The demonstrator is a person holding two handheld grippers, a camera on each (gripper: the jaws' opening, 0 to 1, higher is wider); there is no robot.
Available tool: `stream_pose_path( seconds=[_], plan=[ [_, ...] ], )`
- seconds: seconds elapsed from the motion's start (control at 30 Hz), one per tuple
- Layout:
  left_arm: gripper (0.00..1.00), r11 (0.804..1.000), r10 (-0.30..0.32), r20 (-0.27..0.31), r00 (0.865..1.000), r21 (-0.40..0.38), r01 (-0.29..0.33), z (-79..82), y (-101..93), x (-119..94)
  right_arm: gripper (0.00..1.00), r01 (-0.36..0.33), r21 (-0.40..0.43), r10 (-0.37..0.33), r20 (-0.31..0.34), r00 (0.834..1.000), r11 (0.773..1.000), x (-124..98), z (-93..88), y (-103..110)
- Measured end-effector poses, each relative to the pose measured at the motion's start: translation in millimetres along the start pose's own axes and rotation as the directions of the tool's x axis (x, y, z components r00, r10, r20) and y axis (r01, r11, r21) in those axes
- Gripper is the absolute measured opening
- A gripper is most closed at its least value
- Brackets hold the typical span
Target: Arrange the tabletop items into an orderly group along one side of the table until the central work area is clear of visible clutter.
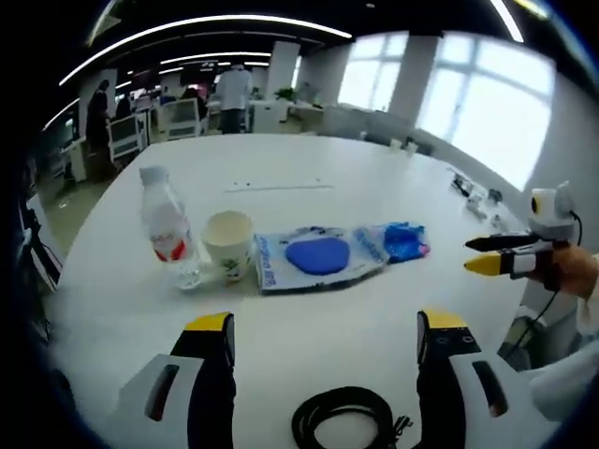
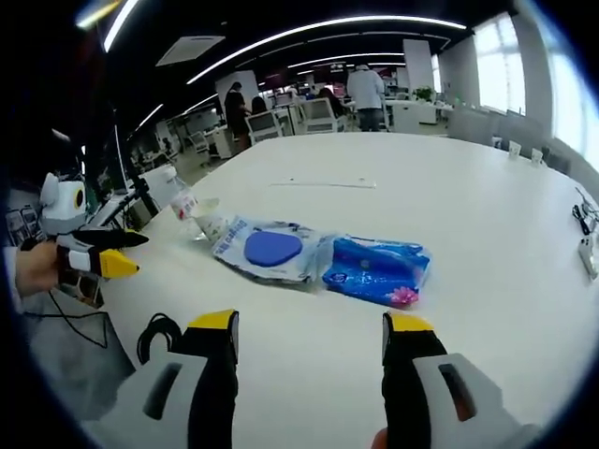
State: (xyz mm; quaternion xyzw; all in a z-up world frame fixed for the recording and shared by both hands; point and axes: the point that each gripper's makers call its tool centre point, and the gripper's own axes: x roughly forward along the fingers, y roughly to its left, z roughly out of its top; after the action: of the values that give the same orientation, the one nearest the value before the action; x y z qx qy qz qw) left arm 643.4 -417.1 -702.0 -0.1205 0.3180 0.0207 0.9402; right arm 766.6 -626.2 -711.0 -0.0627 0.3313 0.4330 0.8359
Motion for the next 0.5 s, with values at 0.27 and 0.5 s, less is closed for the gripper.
stream_pose_path(
  seconds=[0.27,0.5],
  plan=[
    [0.77,1.0,0.01,-0.061,0.998,-0.017,-0.011,-31.4,9.4,-7,0.59,-0.053,-0.005,0.053,-0.034,0.998,0.999,8,-12.0,21],
    [0.77,0.999,0.023,-0.092,0.995,-0.026,-0.025,-47.2,17.7,-12,0.59,-0.075,-0.02,0.074,-0.051,0.996,0.997,14,-15.0,35]
  ],
)
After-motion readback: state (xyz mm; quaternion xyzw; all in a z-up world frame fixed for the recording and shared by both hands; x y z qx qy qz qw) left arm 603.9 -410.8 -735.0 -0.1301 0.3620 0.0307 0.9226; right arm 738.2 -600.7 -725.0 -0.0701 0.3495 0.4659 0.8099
